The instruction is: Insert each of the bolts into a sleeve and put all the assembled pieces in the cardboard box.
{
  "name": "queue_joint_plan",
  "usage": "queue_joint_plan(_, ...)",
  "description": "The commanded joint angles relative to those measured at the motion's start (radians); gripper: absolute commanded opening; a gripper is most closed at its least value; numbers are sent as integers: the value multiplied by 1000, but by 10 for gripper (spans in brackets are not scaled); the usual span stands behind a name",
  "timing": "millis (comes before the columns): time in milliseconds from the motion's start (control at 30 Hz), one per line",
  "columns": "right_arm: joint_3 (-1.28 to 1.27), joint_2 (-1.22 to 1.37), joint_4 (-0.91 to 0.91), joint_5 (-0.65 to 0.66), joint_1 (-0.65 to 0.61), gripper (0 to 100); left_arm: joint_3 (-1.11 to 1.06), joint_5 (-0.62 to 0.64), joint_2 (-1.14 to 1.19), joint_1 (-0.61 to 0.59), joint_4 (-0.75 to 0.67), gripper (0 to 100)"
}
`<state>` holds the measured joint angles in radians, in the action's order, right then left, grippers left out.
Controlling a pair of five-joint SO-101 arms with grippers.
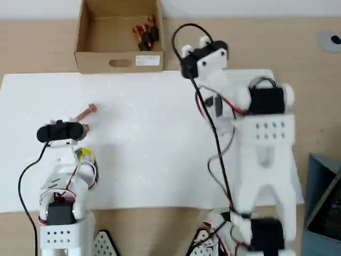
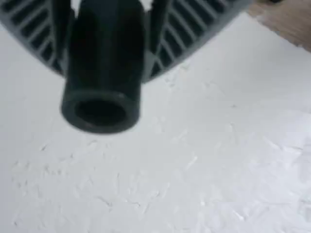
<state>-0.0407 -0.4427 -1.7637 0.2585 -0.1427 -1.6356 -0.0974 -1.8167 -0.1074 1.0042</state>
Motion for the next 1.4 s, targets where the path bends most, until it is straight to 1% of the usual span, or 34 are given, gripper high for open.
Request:
queue_joint_plan(0,-94,-189,-18,-68,12,10,100,-20,4,-6,-12,3)
queue_joint_plan(133,-229,-355,-15,-121,12,10,161,-61,36,-6,20,3)
queue_joint_plan(267,-344,-475,-17,-143,13,10,296,-58,186,-6,37,3)
queue_joint_plan(500,-375,-522,20,-140,171,10,695,-46,654,-6,44,3)
queue_joint_plan(633,-395,-526,40,-137,246,10,936,-48,941,-6,129,2)
queue_joint_plan(767,-409,-529,54,-138,295,10,1140,-52,1176,-26,233,2)
queue_joint_plan(833,-409,-529,54,-140,309,10,1229,-95,1280,-43,270,3)
queue_joint_plan(933,-409,-529,54,-141,320,10,1356,-213,1426,-83,324,3)
queue_joint_plan(1033,-409,-529,63,-143,340,10,1470,-298,1552,-109,370,3)
queue_joint_plan(1133,-409,-529,78,-143,361,10,1579,-382,1666,-114,422,16)
queue_joint_plan(1267,-409,-529,81,-143,366,10,1712,-465,1813,-110,466,38)
queue_joint_plan(1367,-409,-529,80,-143,366,10,1812,-548,1922,-107,531,39)
